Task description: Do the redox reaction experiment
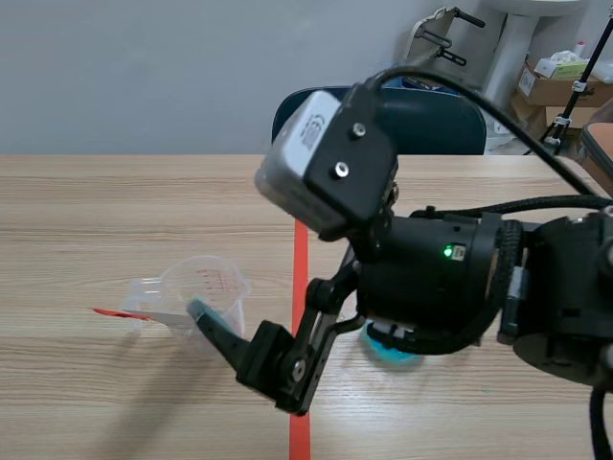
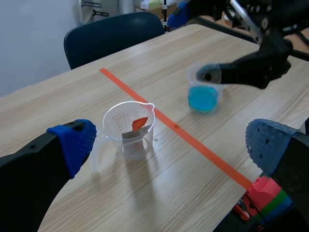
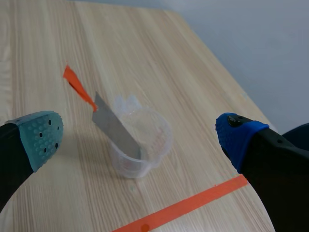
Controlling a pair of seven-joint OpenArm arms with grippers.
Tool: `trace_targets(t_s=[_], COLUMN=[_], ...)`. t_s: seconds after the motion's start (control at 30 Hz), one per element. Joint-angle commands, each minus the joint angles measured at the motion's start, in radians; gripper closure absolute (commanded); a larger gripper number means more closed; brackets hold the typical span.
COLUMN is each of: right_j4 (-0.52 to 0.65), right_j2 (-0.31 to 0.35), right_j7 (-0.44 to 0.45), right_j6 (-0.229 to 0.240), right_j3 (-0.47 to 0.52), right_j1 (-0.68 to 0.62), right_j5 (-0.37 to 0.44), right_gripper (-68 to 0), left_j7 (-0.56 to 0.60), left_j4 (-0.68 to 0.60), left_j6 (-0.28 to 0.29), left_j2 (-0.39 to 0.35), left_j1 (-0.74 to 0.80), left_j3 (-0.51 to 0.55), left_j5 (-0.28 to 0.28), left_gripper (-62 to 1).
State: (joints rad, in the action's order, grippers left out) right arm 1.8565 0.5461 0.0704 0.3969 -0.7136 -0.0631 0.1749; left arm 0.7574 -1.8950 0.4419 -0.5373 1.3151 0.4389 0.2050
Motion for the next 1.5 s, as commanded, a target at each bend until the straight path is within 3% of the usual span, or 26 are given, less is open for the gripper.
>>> trace_targets(t_s=[0.0,0.33,0.63,1.17,1.47], right_j4=[-0.017,-0.144,-0.249,-0.389,-0.389], right_j2=[0.006,-0.075,-0.166,-0.275,-0.274], right_j7=[0.026,0.039,0.098,0.130,0.132], right_j6=[-0.005,-0.005,-0.020,-0.148,-0.171], right_j3=[-0.018,-0.206,-0.283,-0.330,-0.330], right_j1=[0.030,0.148,0.198,0.275,0.277], right_j5=[0.011,0.011,-0.058,-0.101,-0.100], right_gripper=[-67.9,-67.9,-67.9,-67.9,-38.7], left_j7=[0.013,0.002,0.002,0.002,0.002], left_j4=[-0.009,-0.009,-0.009,-0.009,-0.009], left_j6=[-0.001,-0.005,-0.005,-0.005,-0.005], left_j2=[0.004,0.005,0.005,0.005,0.005], left_j1=[0.002,0.002,0.002,0.002,0.002], left_j3=[-0.005,-0.005,-0.005,-0.005,-0.005], left_j5=[0.006,0.007,0.007,0.007,0.006], left_gripper=[-62.3,-62.3,-62.3,-62.3,-62.3])
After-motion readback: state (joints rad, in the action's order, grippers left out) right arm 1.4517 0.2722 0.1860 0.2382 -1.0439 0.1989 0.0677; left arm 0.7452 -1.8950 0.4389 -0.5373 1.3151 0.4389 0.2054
